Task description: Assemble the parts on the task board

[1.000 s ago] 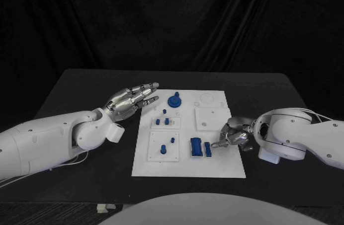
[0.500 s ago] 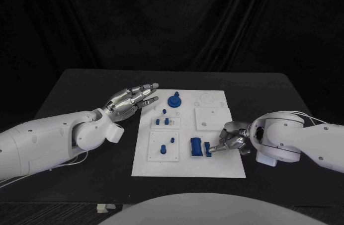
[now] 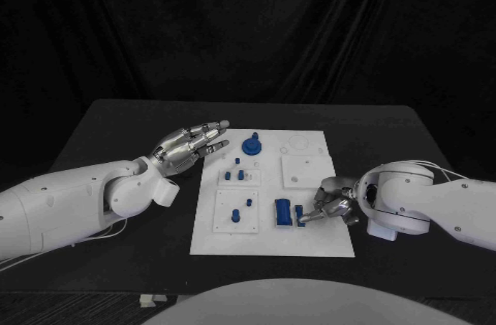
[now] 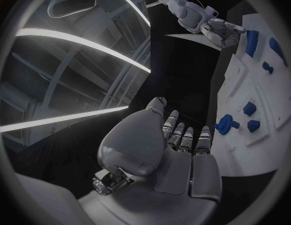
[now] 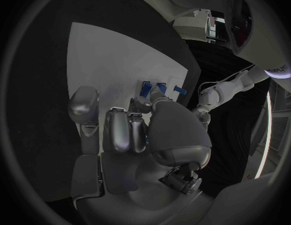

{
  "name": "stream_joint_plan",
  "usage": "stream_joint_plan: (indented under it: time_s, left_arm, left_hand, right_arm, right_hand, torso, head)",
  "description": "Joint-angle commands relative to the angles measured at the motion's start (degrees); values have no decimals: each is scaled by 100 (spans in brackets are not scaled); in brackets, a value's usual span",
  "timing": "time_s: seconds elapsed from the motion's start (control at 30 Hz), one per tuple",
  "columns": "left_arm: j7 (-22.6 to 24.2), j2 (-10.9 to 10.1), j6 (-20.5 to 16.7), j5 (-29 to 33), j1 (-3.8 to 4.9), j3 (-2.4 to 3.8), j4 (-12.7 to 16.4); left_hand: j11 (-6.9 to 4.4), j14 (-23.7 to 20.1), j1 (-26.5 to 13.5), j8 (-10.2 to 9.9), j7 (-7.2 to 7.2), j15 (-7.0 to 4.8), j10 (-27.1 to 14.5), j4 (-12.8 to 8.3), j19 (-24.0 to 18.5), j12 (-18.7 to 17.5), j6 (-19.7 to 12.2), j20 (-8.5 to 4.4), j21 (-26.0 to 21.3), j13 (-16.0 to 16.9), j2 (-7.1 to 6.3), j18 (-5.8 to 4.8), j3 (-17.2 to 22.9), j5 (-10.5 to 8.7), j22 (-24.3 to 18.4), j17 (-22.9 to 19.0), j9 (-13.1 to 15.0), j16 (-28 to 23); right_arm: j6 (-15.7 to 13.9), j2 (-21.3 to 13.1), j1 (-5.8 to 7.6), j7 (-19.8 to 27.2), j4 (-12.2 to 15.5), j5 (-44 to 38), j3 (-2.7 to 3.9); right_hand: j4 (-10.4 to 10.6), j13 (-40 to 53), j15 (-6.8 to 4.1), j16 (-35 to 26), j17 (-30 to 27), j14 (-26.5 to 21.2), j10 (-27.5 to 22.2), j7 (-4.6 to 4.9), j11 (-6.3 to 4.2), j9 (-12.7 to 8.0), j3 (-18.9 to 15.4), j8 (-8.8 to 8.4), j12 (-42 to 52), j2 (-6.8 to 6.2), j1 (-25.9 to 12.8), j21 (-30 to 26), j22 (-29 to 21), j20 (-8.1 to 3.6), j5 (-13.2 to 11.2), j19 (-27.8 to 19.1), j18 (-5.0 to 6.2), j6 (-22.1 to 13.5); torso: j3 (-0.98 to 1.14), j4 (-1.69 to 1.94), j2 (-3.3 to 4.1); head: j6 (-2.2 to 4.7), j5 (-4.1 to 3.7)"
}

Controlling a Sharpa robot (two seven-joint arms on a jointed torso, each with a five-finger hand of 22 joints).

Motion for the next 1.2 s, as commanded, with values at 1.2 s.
stream_joint_plan:
  time_s: [1.2]
  left_arm:
    - [39, -16, 113, 5, -99, 5, 16]
  left_hand:
    - [46, -9, 27, 16, 50, 50, -16, -44, 1, -7, 5, 51, 28, 3, 1, 62, 33, 23, 15, 1, 2, 29]
  right_arm:
    - [-7, 135, -104, 30, -129, 1, 1]
  right_hand:
    - [-180, 1509, -40, -42, -88, 195, 605, -5, -32, -15, 20, -329, 15, 73, 400, -53, 653, -46, -163, 4, 102, -274]
  torso:
    - [-1, 1, 2]
  head:
    - [0, 37]
